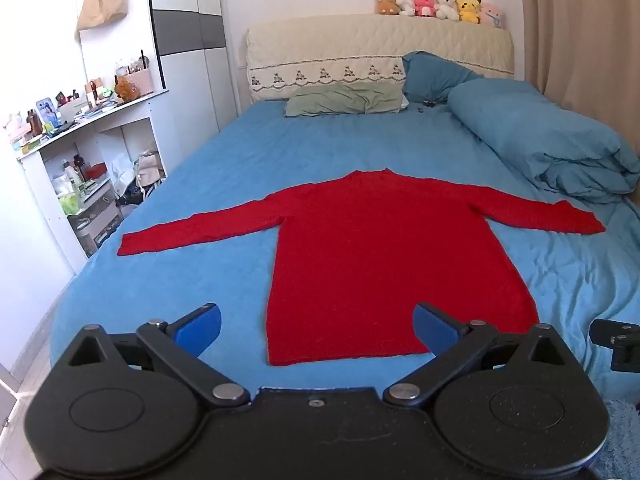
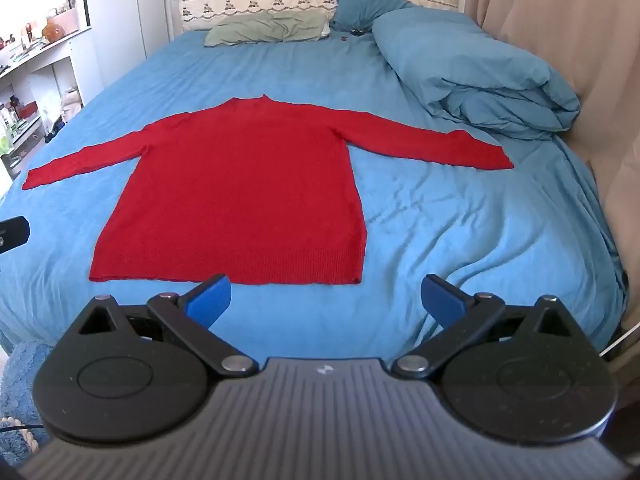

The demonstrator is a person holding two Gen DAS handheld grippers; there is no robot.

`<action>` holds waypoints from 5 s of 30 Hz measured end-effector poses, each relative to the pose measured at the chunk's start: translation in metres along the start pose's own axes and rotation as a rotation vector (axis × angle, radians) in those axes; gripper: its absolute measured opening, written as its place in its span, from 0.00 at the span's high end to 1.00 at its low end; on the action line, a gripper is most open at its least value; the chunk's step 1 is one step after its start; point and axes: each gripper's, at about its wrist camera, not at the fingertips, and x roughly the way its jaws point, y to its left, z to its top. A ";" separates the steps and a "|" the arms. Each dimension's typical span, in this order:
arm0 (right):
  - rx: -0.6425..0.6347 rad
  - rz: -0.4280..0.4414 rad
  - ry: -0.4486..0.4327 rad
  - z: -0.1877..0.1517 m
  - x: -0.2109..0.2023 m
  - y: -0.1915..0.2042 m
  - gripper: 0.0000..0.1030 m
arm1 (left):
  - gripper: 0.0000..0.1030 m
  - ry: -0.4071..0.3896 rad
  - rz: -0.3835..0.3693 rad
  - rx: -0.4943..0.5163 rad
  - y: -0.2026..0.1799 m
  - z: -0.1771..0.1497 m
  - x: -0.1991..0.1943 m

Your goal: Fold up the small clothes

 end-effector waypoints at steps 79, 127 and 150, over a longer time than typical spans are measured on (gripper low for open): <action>0.006 0.006 -0.013 0.009 -0.015 0.014 0.00 | 0.00 -0.003 -0.040 -0.007 0.010 0.013 -0.011; 0.664 -0.307 -0.123 0.136 0.465 -0.321 0.78 | 0.00 0.240 -0.217 0.030 -0.190 0.159 0.552; 0.067 0.439 -0.226 0.279 0.471 0.078 0.79 | 0.00 0.105 -0.054 -0.037 0.008 0.173 0.500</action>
